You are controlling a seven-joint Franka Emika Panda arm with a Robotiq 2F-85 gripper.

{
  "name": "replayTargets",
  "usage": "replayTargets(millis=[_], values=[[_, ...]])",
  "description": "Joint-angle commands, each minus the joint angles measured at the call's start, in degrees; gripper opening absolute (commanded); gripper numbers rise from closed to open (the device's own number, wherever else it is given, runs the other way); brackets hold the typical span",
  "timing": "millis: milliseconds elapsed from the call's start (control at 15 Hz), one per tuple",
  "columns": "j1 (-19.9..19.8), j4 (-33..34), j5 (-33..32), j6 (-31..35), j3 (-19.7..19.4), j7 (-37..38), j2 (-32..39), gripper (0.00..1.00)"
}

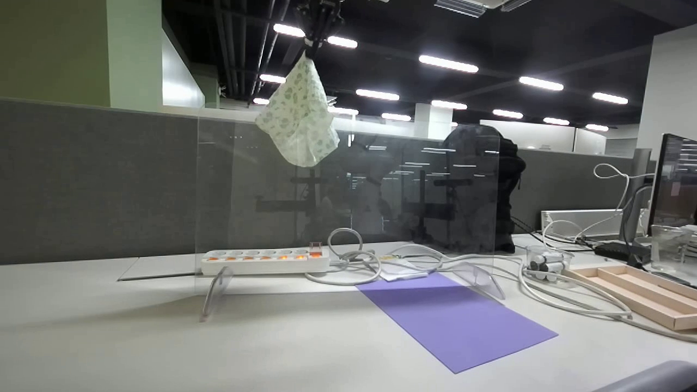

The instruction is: Hang the cloth on the transparent screen

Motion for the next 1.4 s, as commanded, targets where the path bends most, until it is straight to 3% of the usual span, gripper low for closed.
replayTargets(millis=[0,400,867,1333], values=[[0.24,-0.41,1.84,-1.09,0.17,-1.76,-0.48,0.01],[0.49,-1.75,6.21,-1.50,1.15,-6.05,-1.45,0.00],[0.72,-0.79,18.58,-5.14,2.88,-17.14,-4.36,0.00],[0.41,-1.46,18.38,-7.64,0.39,-17.28,-7.73,0.00]])
